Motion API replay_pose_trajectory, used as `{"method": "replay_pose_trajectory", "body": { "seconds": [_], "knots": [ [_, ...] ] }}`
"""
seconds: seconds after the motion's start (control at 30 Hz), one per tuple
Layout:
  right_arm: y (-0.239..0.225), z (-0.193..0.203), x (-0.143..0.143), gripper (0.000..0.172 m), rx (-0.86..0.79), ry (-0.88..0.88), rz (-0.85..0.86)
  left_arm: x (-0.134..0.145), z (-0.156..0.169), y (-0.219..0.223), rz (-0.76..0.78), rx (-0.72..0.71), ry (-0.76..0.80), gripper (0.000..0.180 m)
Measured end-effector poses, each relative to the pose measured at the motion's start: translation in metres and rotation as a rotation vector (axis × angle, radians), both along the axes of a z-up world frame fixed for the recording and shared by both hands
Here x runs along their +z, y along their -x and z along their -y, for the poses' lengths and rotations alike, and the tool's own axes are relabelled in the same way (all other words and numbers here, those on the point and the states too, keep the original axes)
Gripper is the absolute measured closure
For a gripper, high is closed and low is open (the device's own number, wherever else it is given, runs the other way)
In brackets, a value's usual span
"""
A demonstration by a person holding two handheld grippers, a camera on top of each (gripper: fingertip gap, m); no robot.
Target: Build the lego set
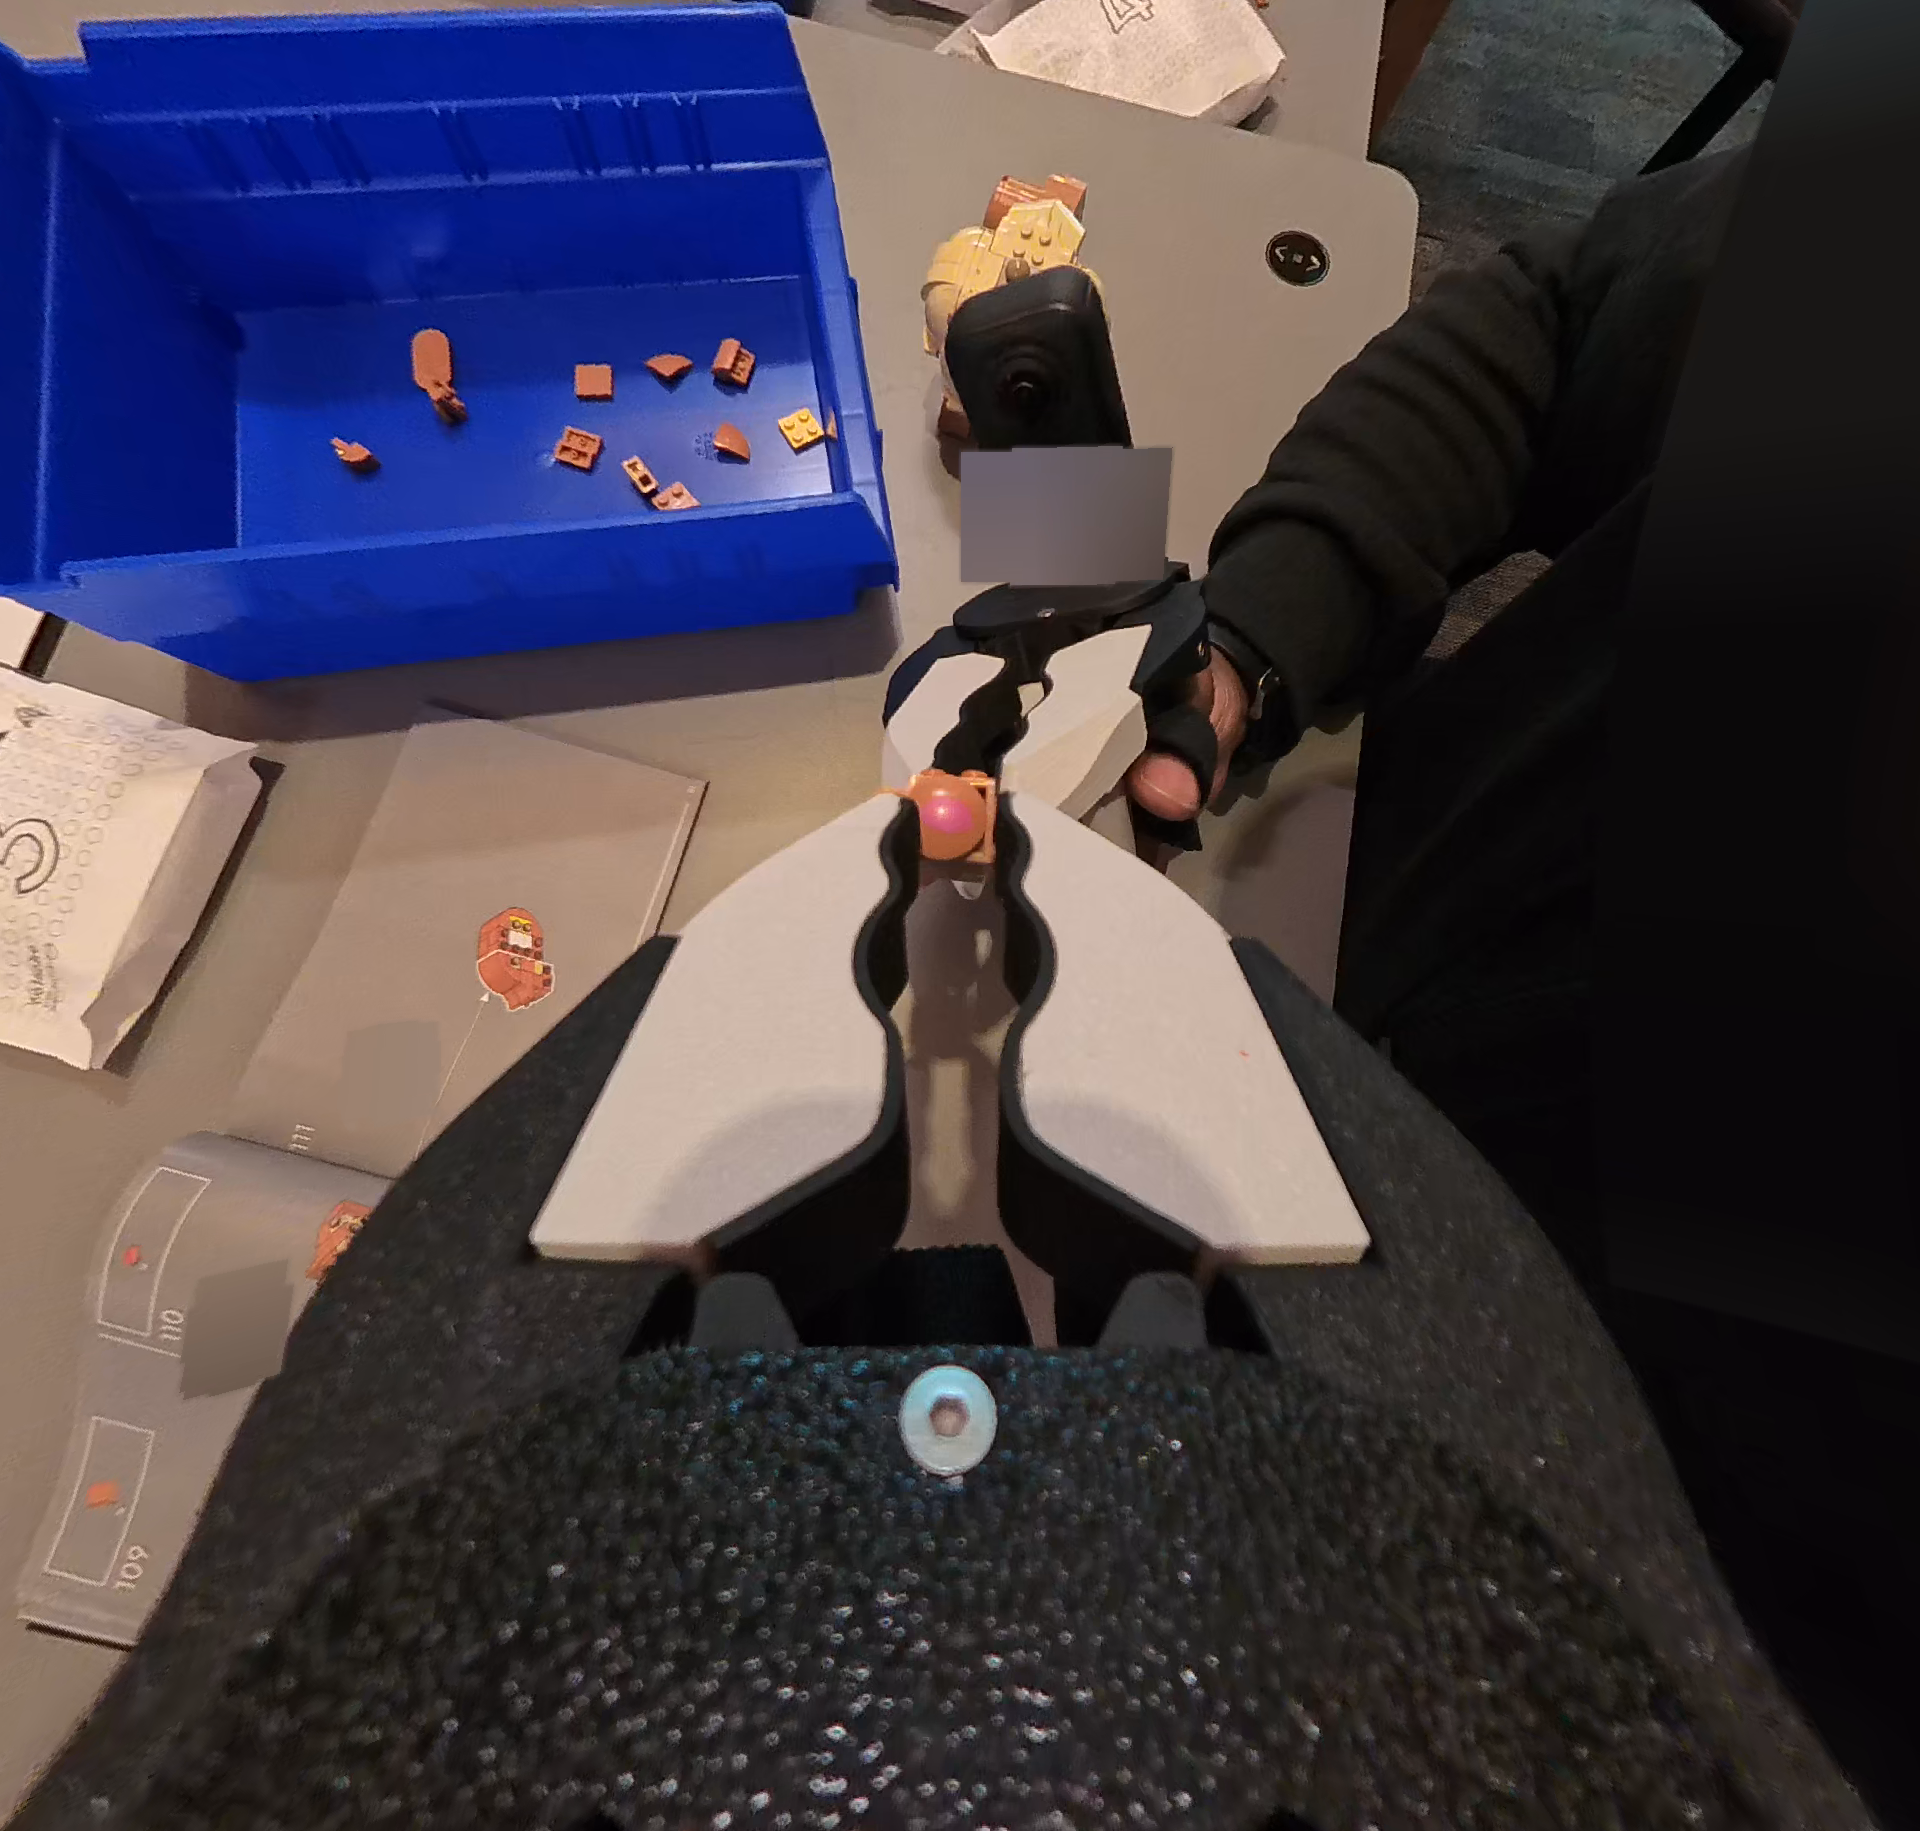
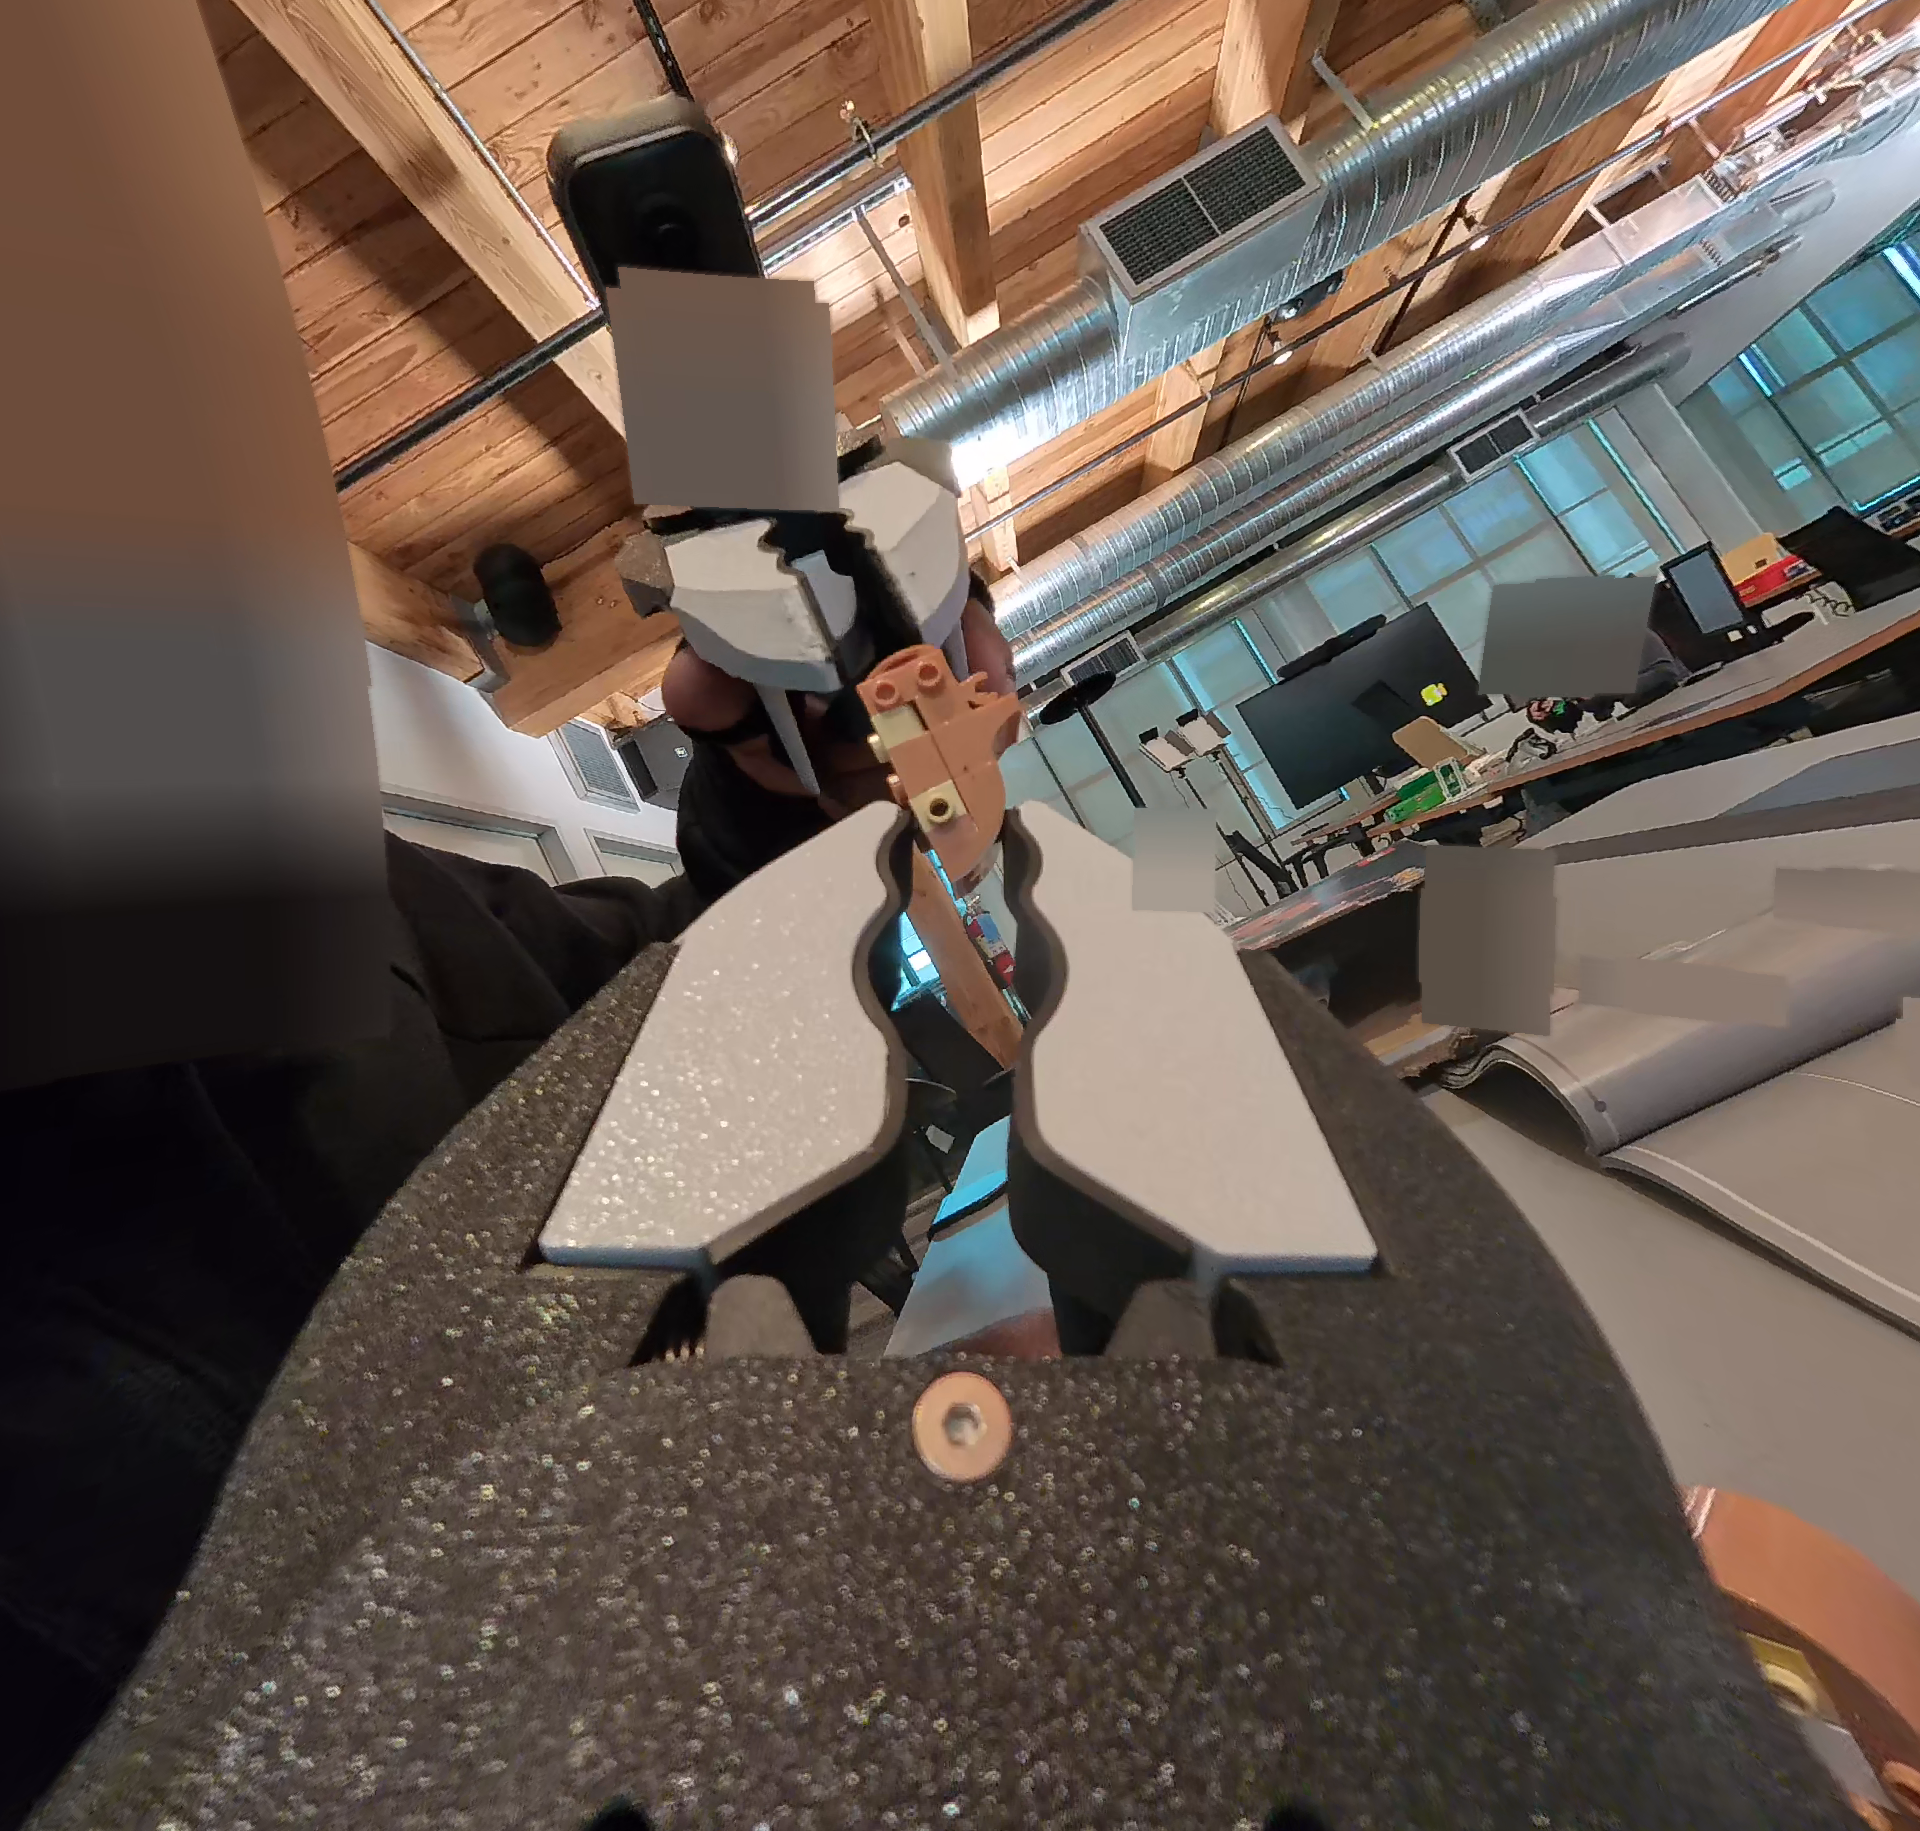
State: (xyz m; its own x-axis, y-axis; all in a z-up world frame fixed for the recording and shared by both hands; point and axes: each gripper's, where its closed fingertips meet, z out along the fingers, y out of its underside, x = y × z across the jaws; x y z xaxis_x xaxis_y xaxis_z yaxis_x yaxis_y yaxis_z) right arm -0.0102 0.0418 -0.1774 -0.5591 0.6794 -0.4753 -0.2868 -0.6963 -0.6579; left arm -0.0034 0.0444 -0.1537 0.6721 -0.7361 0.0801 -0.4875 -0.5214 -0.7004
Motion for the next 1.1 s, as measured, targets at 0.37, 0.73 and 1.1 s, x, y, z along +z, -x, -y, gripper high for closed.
{"method": "replay_pose_trajectory", "body": {
  "seconds": [0.37,0.73,1.1],
  "knots": [
    [-0.003,-0.004,0.003,0.156,0.094,0.1,-0.029,0.002,-0.001,0.011,-0.284,-0.353,-0.794,0.148],
    [-0.001,-0.001,0.002,0.156,0.11,0.083,-0.023,-0.005,0.002,0.0,-0.382,-0.484,-0.948,0.143],
    [0.0,0.0,0.001,0.156,0.099,0.07,-0.011,-0.015,-0.001,-0.003,-0.483,-0.519,-0.977,0.149]
  ]
}}
